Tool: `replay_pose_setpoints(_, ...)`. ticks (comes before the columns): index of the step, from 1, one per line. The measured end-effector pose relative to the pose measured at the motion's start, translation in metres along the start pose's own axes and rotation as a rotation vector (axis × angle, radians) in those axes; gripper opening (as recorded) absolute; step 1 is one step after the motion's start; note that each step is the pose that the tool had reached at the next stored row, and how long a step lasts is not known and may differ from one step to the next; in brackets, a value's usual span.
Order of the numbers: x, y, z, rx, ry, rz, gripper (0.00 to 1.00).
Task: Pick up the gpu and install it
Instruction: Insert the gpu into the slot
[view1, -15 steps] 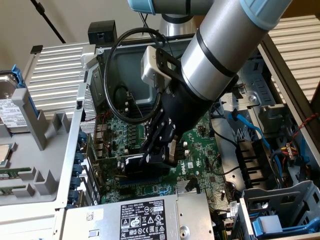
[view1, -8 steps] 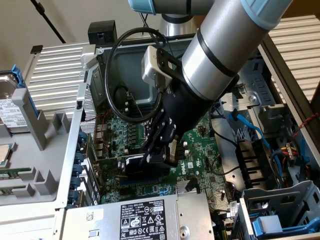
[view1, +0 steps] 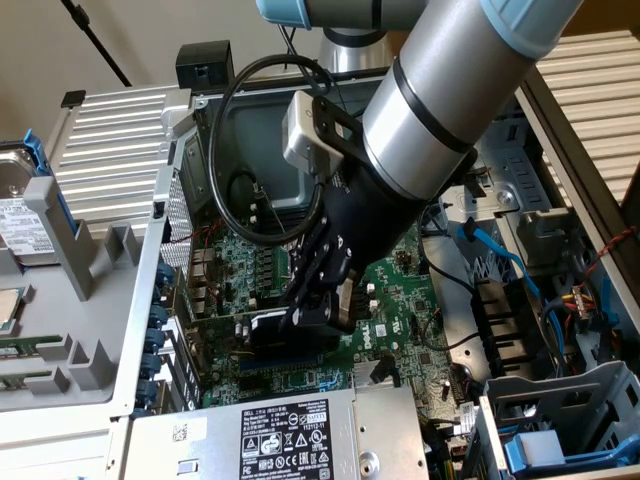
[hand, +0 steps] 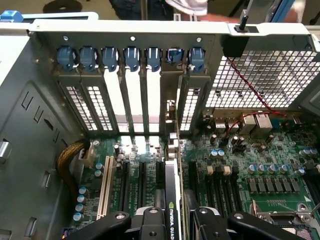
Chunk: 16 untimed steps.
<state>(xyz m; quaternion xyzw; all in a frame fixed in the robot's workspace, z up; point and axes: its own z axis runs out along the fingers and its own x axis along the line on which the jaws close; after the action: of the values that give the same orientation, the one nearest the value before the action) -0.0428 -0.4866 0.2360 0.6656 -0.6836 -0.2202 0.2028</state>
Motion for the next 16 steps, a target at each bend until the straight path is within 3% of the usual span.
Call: replay_pose_setpoints(16,-0.0017,0.0001,0.0001,0.0001,0.0015,0.001,0.26)
